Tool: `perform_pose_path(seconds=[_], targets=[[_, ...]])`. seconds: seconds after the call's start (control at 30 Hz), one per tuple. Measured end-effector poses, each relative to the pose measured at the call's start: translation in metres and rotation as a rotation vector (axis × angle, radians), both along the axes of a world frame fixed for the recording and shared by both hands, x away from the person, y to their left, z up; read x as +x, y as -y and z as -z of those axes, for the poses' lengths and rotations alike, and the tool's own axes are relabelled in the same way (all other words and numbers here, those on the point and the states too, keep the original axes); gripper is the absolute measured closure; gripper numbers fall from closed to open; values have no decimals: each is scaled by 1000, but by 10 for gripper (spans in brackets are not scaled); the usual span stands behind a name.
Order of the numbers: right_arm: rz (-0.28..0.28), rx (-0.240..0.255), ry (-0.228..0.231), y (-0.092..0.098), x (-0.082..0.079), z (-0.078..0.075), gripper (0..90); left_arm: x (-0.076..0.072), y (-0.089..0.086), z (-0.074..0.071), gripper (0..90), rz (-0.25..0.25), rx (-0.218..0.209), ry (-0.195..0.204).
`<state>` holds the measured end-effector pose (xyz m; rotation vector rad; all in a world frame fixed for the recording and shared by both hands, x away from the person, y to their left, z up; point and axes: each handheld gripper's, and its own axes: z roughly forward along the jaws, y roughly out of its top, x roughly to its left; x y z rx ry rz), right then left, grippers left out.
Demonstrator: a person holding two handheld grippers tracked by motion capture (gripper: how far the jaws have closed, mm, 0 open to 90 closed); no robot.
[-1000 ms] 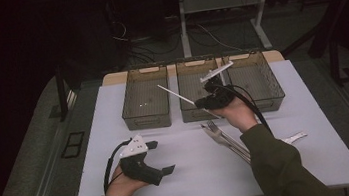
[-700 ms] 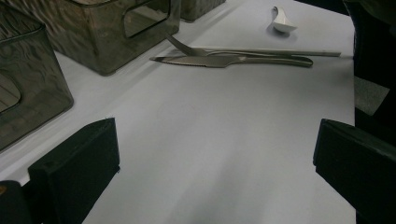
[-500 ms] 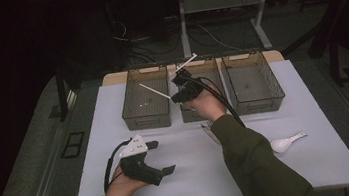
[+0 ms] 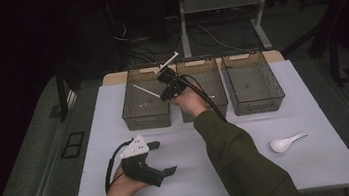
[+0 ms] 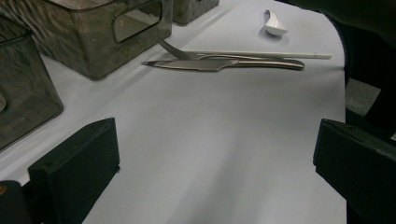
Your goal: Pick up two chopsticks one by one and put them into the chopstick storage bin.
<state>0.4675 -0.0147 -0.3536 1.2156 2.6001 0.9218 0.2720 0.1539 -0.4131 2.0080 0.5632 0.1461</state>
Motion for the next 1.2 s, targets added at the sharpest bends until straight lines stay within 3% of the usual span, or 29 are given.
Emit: perform_pose_path(seconds=[0.3,0.63,0.77,1.07,1.2], targets=[[13,-12,-13,-21,7,12,841,0,0,0,0,0,-7,-4],[12,-1,-46,-27,9,22,825,0,0,0,0,2,-4,-4],[11,7,-36,-27,8,22,803,0,0,0,0,2,-4,-5],[-4,48,-19,-22,7,11,661,0,0,0,0,2,-2,-6],[-29,75,-3,-15,3,0,558,1,0,0,0,4,4,-4]])
